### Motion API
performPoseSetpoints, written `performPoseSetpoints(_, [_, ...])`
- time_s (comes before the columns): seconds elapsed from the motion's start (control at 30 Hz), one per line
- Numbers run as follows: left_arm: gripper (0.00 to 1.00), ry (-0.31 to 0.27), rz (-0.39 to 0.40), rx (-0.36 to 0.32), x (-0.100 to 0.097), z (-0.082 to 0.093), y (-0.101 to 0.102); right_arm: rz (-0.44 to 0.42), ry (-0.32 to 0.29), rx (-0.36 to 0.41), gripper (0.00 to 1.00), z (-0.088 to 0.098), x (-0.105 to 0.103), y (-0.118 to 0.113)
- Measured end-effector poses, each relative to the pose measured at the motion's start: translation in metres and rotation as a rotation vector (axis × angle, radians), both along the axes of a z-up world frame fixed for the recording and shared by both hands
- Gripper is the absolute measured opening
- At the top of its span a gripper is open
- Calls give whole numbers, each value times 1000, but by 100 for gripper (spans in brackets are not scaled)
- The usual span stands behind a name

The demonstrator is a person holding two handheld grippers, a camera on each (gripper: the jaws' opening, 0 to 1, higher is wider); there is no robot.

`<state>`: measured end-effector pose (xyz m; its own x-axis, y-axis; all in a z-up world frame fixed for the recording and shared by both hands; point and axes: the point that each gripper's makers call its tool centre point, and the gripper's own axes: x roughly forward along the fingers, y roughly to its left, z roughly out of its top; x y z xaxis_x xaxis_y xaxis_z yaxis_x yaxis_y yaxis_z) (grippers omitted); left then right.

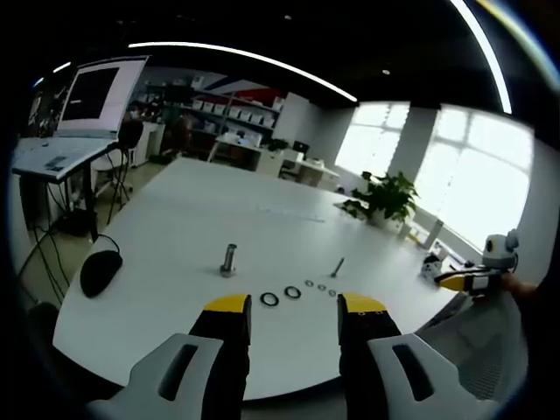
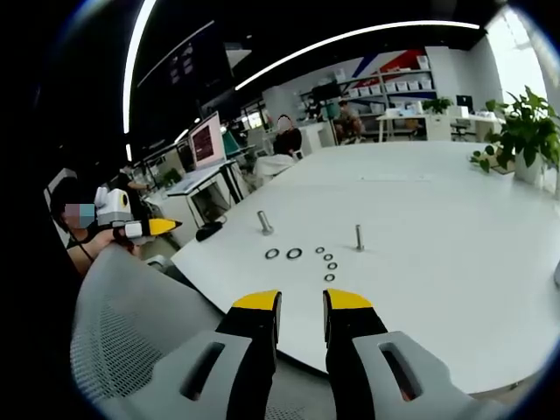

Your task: Place the washer onto the threaded stud by aligning its center hole with the stud, sliding it down to the base, and recovering from edge contact or off-axis alignment until the washer reaches the visible bottom stop.

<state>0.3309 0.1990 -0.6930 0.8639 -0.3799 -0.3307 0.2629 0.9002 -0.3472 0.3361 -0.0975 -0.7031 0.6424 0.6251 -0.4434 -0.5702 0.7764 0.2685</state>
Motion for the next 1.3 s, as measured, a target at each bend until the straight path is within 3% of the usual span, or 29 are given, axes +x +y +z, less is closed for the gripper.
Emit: performPoseSetpoints(1.3, [36,-12,-8,-15,0,2,-2,1,21,-20,22,-5,-1,-2])
